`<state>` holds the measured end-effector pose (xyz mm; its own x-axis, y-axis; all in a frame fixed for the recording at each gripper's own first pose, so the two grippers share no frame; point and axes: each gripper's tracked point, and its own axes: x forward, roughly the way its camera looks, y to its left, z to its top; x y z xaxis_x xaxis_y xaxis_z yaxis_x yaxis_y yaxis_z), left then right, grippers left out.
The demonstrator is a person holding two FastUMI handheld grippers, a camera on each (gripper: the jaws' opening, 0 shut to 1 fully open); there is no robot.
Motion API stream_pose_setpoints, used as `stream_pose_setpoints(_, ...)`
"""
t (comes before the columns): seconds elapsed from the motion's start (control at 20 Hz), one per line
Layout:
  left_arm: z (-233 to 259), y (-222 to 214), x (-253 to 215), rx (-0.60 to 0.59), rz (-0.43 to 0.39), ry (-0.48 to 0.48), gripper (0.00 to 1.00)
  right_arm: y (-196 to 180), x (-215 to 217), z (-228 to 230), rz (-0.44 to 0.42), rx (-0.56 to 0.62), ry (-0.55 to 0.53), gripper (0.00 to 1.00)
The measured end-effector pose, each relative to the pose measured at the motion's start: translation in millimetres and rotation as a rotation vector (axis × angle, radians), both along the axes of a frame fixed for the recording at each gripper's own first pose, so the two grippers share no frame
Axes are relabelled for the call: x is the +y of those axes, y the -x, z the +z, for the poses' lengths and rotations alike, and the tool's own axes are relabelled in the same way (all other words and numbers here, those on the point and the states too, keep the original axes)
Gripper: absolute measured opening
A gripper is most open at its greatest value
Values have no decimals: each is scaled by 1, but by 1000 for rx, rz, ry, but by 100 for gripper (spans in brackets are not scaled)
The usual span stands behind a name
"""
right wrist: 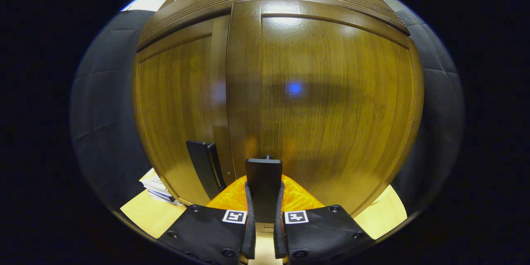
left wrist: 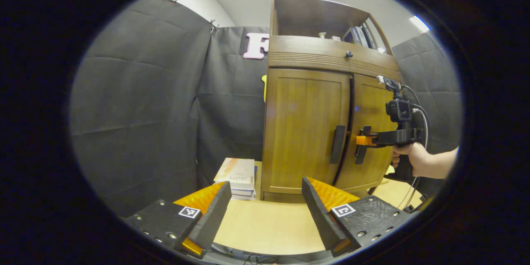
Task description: Open the right door of the double-door shoe cabinet with the right hand, and open the left door with the left hand.
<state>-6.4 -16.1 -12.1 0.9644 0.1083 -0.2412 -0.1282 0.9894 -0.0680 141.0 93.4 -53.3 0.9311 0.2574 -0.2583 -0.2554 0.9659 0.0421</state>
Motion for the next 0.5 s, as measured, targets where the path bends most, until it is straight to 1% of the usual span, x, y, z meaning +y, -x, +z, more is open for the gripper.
stream_pose_setpoints(0.2, 2, 3, -6, -13, -29, 13, 100, 6, -11, 11, 19, 1, -10, 19)
stream_pose_setpoints(0.5, 3, 3, -13, -20, -80, 11, 100, 14, -13, 20, 42, 7, -38, 18)
